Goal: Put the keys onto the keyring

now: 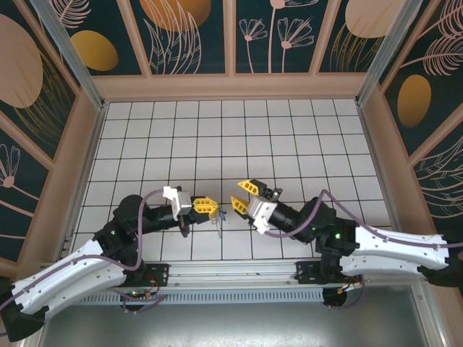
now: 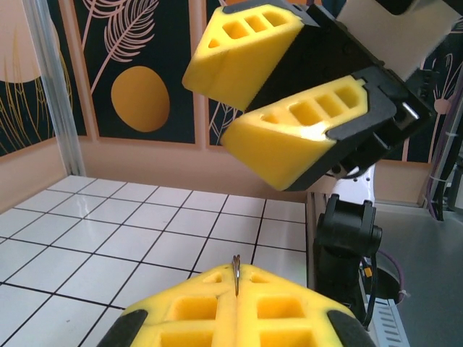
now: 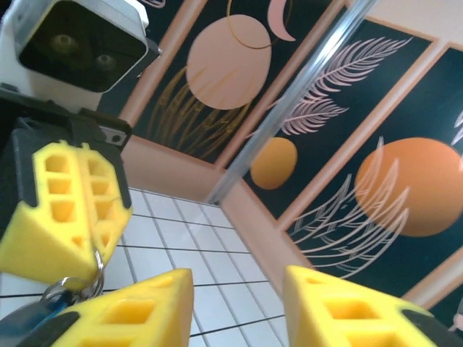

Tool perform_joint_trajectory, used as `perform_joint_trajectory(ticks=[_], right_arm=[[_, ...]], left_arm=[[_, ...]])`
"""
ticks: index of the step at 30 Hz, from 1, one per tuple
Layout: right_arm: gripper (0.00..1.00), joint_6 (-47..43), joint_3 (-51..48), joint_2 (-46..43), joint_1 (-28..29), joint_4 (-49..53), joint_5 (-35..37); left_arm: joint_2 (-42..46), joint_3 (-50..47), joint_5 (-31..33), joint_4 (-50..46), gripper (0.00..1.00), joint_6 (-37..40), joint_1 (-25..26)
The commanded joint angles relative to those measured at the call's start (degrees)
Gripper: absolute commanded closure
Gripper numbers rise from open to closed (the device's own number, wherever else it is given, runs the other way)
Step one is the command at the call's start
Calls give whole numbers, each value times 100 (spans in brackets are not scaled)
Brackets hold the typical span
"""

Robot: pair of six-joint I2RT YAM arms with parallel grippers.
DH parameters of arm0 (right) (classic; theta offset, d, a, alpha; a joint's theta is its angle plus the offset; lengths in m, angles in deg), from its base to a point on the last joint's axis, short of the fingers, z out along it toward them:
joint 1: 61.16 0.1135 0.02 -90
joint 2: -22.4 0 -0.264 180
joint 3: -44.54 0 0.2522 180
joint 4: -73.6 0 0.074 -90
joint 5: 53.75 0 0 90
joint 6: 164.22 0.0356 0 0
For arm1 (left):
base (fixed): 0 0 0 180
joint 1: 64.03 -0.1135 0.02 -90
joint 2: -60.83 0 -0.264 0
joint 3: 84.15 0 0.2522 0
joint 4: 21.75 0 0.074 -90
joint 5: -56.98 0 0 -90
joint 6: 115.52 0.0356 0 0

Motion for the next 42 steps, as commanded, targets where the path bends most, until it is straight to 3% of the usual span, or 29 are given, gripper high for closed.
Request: perform_joint_trajectory(ticks=[1,8,14,20,37,42], right_arm=[[58,1214,75,-225,-181,718,-1043],[48,1681,-84,181,-217,776,-1855],[49,1772,-231,359,-260,476,-1491],[59,1746,-324,462,-365,146,-1693],[73,1838,-280,801,-673,-195,-2007],[84,1780,-240,862,-685,-226,-2147]], left_arm=[[93,292,-56,-84,100,195,4],[81,354,-93,-70,100,215,9],[97,342,-109,-49,100,195,4],[92,316,-109,-22,100,194,5],[110,281,-100,17,100,167,10],[147,249,-48,7,100,159,3]])
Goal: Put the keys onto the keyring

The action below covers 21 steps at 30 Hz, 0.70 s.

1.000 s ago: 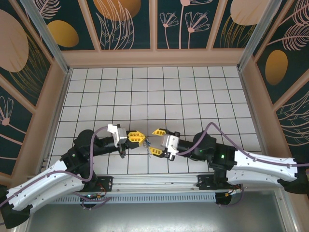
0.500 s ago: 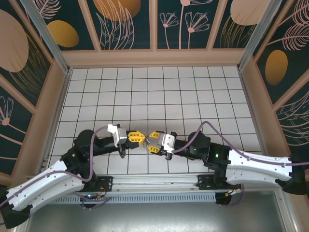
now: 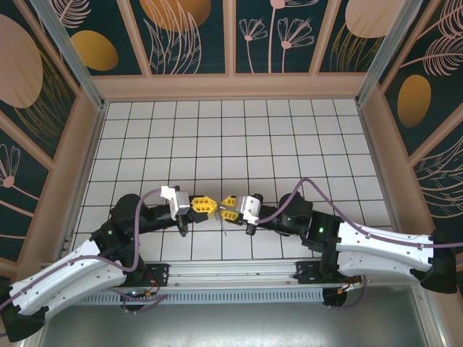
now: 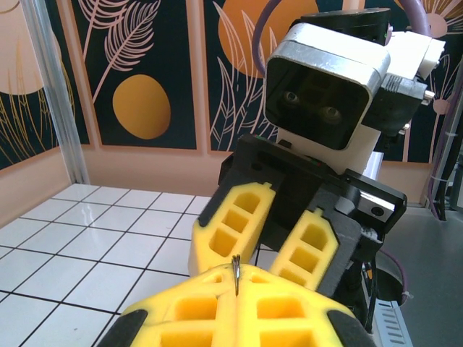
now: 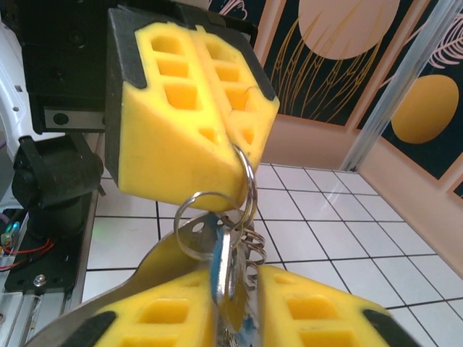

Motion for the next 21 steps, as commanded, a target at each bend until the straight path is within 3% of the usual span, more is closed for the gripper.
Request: perform_joint_trajectory(ticks=[1,5,8,13,17,18,21], right_arm=[[88,59,33,74,-26,-258,-186],[100,24,111,85,-32,-105,-149],[100,-49,177,71,29,-4,225],[100,-517,331,145,337,-26,1447],[100,-745,634,291,375,82,1862],[100,-797,737,335,371,137,1922],[100,-864,1015,514,375,367,2082]], left_arm=[[121,72,-15,169,100,33,10],[173,26,36,152,100,33,7],[214,17,80,111,100,50,4],[180,-6,196,8,100,106,3],[238,-98,379,59,100,102,3],[254,-122,414,63,98,97,8],[299,-167,546,48,79,109,8]])
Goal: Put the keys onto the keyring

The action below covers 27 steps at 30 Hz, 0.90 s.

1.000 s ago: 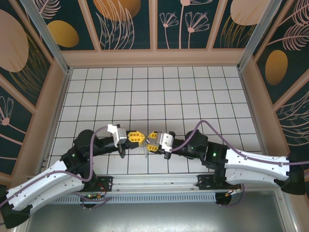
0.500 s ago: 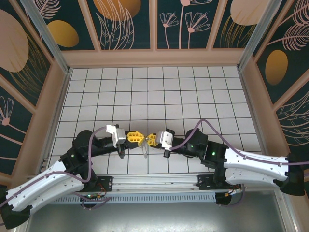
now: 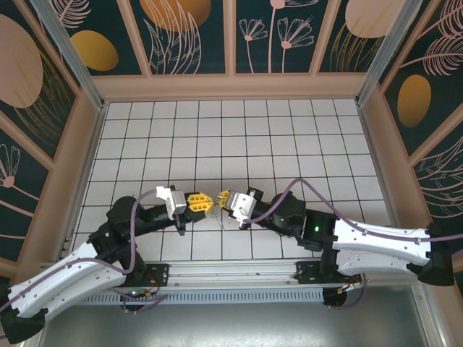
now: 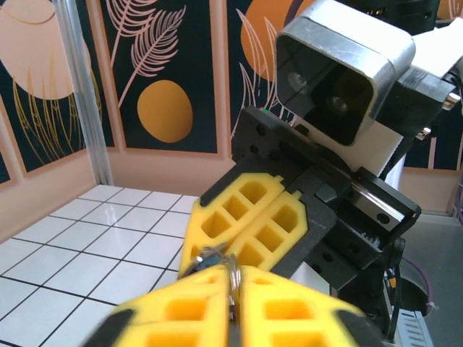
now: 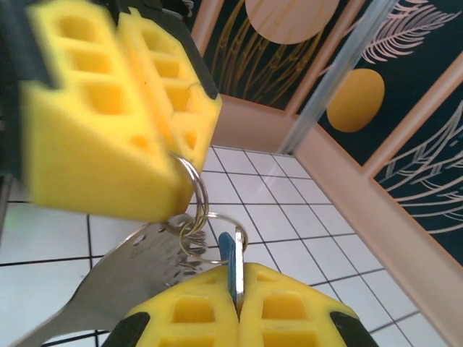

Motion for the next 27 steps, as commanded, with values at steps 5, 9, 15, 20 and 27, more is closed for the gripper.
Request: perform_joint_trajectory(ticks=[5,9,15,20,27], right_arm=[[100,-292,713,371,-5,314,872],[100,-321,1004,563,-201,636,883],[100,-271,1780,1160,-605,1487,828],[100,34,2641,2094,-1177,2472,586],[100,381,4162,3873,-2088,3392,-106]], left_arm=[[263,-240,601,103,57,60,4],[475,-465,1144,135,22,0,10],[647,-745,2245,175,1,-139,8],[827,-972,2943,231,1,-258,5],[857,-1260,3644,216,1,-455,-1]])
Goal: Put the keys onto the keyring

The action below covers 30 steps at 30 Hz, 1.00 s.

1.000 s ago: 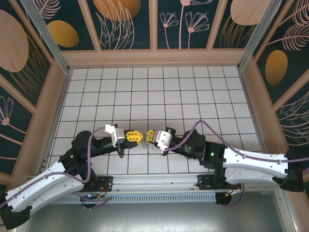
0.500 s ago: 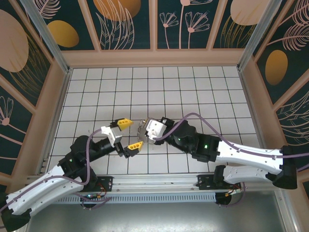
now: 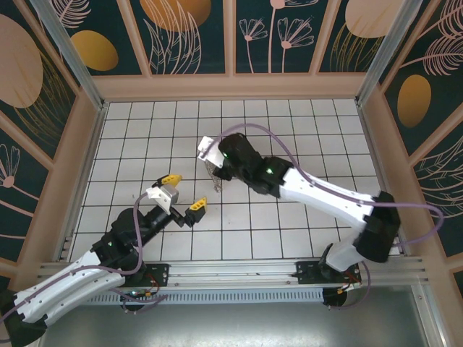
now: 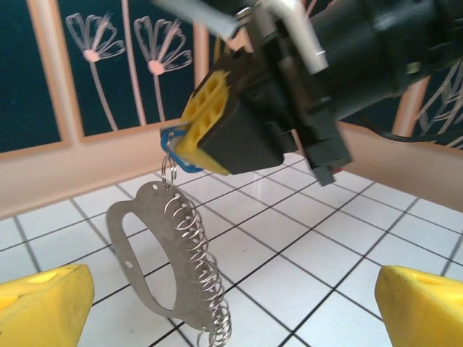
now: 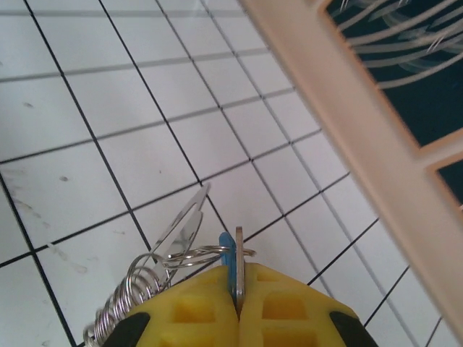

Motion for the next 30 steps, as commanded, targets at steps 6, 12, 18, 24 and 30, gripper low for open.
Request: perform_joint_trajectory(ticks=[6,12,18,24,30], right_arm=[[100,511,1946,1838,-1217,726,-1337],[100,794,2376,2662,-1640,486,-1934],[100,1410,832,2145,-1665,-352,-2406],[100,2375,-1309,1167,-1652,-1532,-3213],[100,3272,-3021,490,-1632,-2592,-3526]], left_arm=[[210,-304,999,95,1,-400,4],[552,-378,1110,-143,1,-442,9],[705,-347,1256,-183,1,-401,9],[132,-165,1180,74,1,-347,3],[-624,-28,1025,505,1,-412,11]])
